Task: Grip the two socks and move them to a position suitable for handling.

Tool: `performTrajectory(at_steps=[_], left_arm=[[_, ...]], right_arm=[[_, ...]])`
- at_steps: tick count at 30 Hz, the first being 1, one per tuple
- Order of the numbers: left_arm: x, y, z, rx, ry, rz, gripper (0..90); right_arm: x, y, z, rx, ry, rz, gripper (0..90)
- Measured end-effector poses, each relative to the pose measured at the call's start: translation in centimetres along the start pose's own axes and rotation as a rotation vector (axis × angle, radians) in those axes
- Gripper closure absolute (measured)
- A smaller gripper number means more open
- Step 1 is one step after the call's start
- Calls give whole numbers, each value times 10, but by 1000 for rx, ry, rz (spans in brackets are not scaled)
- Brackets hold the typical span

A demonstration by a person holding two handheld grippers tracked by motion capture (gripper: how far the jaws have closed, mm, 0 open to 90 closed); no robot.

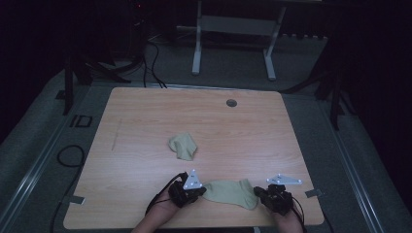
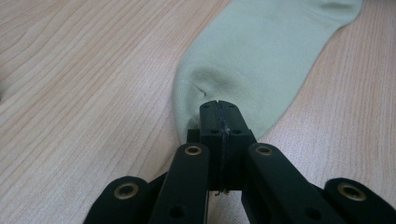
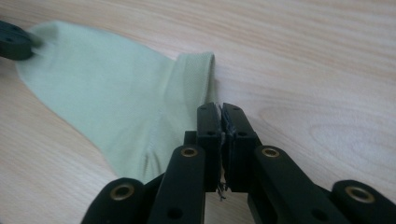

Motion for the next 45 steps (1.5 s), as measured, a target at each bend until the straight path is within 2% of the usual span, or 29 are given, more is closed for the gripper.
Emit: performTrajectory(at_steps=[1, 2, 3, 5, 9, 11, 13, 16, 21, 28, 37, 38, 39, 42, 45], left_arm=[[0, 0, 0, 0, -1, 0, 892], [0, 0, 0, -1, -4, -1, 892], [0, 0, 0, -1, -7, -2, 892], [1, 0, 0, -2, -9, -2, 892], [1, 0, 0, -3, -9, -3, 892], [0, 0, 1, -1, -8, -3, 892], [0, 1, 1, 0, 1, 3, 892], [0, 1, 1, -7, -7, -5, 892], [-1, 2, 2, -2, -7, -5, 892], [-9, 6, 7, -3, -36, -2, 892], [-9, 10, 10, -1, -49, -4, 886], [-9, 10, 9, 2, -42, -1, 815], [-9, 11, 8, 5, -35, 0, 785], [-6, 12, 1, -20, -36, -40, 631], [-5, 12, -11, -47, -23, -51, 547]], right_arm=[[-1, -1, 1, 3, 6, 5, 836], [-2, -1, 1, 4, 6, 5, 756], [-2, 0, 1, 1, 2, 7, 714], [-3, 5, -1, -24, 3, 1, 704], [5, 15, -2, -35, 8, -50, 835], [11, 16, 4, -16, 25, -79, 849], [15, 16, 11, 0, 38, -83, 857], [18, 13, 19, 25, 38, -93, 869], [13, 12, 21, 37, 24, -99, 876], [2, 8, 16, 33, -9, -97, 877], [-4, 5, 12, 39, -4, -78, 856], [-2, 7, 11, 42, 0, -69, 816], [0, 10, 9, 36, 1, -76, 802], [4, 20, 3, 8, 14, -77, 726], [7, 35, -2, -21, 11, -95, 648]])
Point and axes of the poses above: each handheld gripper's, and its own axes: z roughly forward along the jaws, y roughly out of its top, x roughly to its left, the point moved 7 cm from there along z, roughly forward along the jaws, and after that the axes turned 2 degrees about -z, right-handed, at the moved point
